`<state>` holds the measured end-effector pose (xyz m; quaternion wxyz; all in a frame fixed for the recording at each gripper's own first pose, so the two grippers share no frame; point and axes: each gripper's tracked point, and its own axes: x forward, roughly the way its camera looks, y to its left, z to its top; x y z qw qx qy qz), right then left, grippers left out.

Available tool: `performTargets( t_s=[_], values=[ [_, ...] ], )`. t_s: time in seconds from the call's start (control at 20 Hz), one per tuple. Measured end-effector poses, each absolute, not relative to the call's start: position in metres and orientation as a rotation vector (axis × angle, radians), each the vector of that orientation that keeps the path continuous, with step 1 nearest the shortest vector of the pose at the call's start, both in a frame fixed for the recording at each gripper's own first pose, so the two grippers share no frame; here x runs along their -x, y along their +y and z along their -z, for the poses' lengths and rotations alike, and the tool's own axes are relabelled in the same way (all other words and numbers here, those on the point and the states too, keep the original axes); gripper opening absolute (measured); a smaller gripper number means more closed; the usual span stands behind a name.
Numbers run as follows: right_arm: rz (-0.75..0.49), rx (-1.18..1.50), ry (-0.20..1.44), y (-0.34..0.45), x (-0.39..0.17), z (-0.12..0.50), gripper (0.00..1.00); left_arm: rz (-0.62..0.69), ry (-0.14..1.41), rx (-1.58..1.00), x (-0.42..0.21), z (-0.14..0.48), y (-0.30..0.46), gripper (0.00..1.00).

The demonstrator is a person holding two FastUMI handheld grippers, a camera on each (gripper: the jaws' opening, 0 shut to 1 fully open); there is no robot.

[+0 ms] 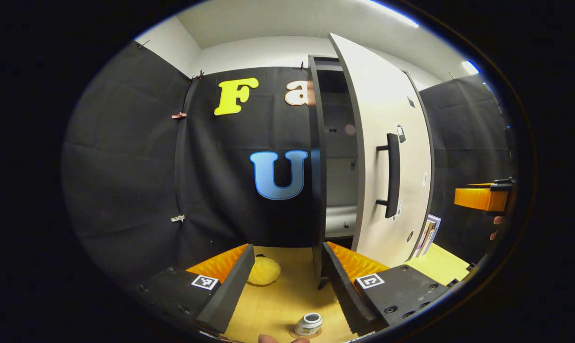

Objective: Open the cabinet door with the right hand, grasp the bottle in the cabinet with the left hand and place it on the coaster, then close the cabinet door with the right hand.

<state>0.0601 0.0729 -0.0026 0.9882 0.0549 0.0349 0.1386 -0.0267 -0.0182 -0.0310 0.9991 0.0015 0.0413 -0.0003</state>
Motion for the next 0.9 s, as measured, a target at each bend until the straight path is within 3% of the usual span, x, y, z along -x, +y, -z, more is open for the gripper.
performTargets(
  t_s=[0.9],
  values=[
    [-0.2, -0.132, 0.017, 0.032, -0.092, 0.0, 0.98, 0.007, 0.11, -0.04, 0.043, 0.045, -0.04, 0.9]
  ],
)
